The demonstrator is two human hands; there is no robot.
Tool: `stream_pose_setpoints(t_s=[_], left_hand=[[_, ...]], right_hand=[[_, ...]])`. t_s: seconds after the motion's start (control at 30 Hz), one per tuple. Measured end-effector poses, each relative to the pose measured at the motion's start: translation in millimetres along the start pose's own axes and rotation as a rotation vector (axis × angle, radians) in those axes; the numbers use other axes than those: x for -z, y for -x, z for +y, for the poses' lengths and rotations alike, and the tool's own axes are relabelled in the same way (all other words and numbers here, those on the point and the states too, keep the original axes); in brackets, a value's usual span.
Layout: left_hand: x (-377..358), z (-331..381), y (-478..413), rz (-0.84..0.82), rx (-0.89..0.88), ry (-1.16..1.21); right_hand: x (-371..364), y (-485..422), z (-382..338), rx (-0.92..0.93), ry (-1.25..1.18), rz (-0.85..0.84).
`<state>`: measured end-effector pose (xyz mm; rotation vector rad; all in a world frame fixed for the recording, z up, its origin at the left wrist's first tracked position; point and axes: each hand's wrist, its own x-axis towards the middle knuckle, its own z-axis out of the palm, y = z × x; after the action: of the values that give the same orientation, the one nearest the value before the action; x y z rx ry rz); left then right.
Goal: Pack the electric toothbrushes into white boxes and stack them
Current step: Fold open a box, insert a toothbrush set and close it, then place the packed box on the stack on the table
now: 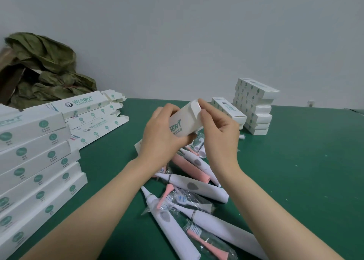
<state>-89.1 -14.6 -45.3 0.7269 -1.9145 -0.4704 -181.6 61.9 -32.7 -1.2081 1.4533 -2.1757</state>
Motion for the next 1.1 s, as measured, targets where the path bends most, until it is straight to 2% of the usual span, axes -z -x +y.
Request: stream_pose_setpoints(t_s=[0.13, 0.57, 0.77, 0.87, 1.0, 1.1], left_hand=[[2, 3, 1, 0.055, -0.031, 0.068], [1, -1, 0, 0.047, -0.043, 0.015], [2, 4, 1, 0.039, -0.051, 0.054], [4, 4, 2, 0.044, -0.047, 0.053], [7, 1, 1, -0.014, -0.017, -0.039], [19, -4, -8, -0.242, -0.064, -0.245]], right_hand=[[0, -2, 2, 0.097, 0.071, 0.012], [3, -8, 2, 0.174, 0.218, 0.006], [-5, 7, 11, 0.36, 0.418, 0.001], [-10, 13, 15, 0.405, 0.546, -0.078], [1, 3, 11, 0.343, 0.664, -0.215], [20, -12, 3, 0.275, 0.847, -0.56]])
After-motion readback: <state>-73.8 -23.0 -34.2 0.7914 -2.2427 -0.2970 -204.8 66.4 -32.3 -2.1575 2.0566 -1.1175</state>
